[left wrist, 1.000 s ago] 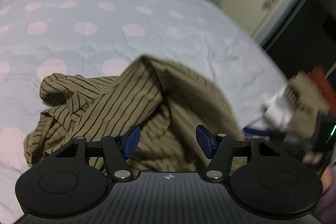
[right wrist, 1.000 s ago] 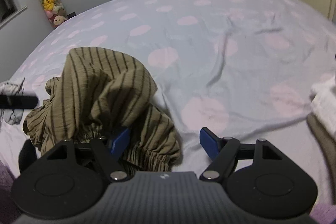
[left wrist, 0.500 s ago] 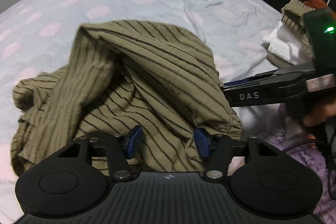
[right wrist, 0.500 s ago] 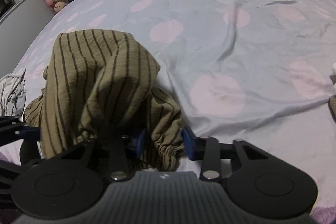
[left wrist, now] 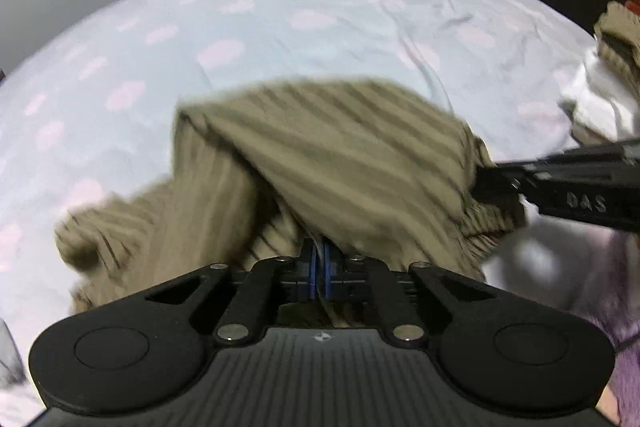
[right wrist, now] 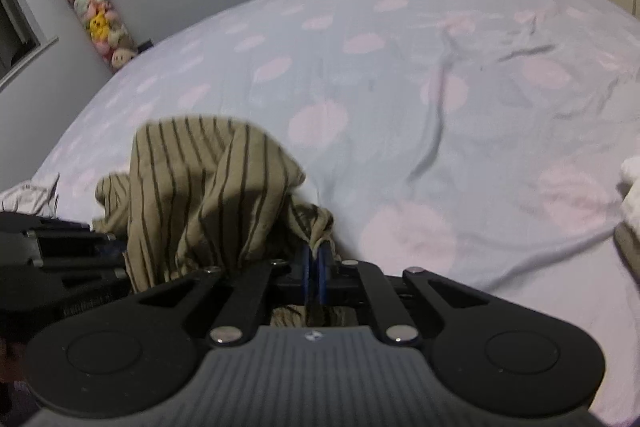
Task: Fold clothes
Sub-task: 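Grasp the elastic waistband with the right gripper while the left gripper grasps the waistband too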
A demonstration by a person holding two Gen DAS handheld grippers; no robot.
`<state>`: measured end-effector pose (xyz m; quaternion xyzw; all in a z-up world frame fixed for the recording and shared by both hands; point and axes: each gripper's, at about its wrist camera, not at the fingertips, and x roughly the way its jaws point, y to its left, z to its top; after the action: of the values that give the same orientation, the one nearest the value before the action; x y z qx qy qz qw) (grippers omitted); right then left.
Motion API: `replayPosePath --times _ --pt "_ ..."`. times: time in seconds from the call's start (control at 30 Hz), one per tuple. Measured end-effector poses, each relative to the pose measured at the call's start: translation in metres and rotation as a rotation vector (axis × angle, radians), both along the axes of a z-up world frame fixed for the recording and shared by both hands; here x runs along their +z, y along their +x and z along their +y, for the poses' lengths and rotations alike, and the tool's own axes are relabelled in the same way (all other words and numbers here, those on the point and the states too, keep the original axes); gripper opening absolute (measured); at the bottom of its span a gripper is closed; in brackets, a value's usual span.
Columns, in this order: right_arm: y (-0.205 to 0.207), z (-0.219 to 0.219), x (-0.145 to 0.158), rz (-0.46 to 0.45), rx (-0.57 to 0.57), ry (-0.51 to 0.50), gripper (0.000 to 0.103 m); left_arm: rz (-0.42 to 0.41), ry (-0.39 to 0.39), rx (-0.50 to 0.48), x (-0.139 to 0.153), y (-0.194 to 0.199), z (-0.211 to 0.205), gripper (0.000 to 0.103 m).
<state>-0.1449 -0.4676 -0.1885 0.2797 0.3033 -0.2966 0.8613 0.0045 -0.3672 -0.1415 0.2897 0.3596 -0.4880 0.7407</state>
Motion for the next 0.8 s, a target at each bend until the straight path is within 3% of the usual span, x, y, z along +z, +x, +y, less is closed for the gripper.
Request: replayPosePath --times 0.2,0.33,0.47,0.57,0.67,0.8 --pt "0.022 -0.024 0.015 -0.002 -0.002 -0.088 0.004 -0.05 -0.009 -0.001 0.015 0.033 -0.023 0.002" --pt "0.04 -0.042 0.004 0.001 0.0 -0.109 0.003 -0.041 0.002 0.001 0.011 0.044 -0.036 0.002" --pt "0.035 -0.055 -0.019 0.029 -0.025 -0.044 0.007 -0.038 0.001 -0.01 0.011 0.038 -0.031 0.003" --pt "0.019 -0.06 -0.016 -0.035 -0.038 0.004 0.015 -0.036 -0.007 -0.024 0.018 0.024 -0.021 0.003" --pt "-0.002 -0.057 -0.006 -0.06 -0.062 0.009 0.034 -0.019 -0.024 -0.037 0.027 0.008 -0.009 0.011" --pt "-0.033 -0.051 0.002 -0.03 -0.089 0.037 0.037 0.008 -0.025 -0.063 0.034 -0.02 0.01 0.03"
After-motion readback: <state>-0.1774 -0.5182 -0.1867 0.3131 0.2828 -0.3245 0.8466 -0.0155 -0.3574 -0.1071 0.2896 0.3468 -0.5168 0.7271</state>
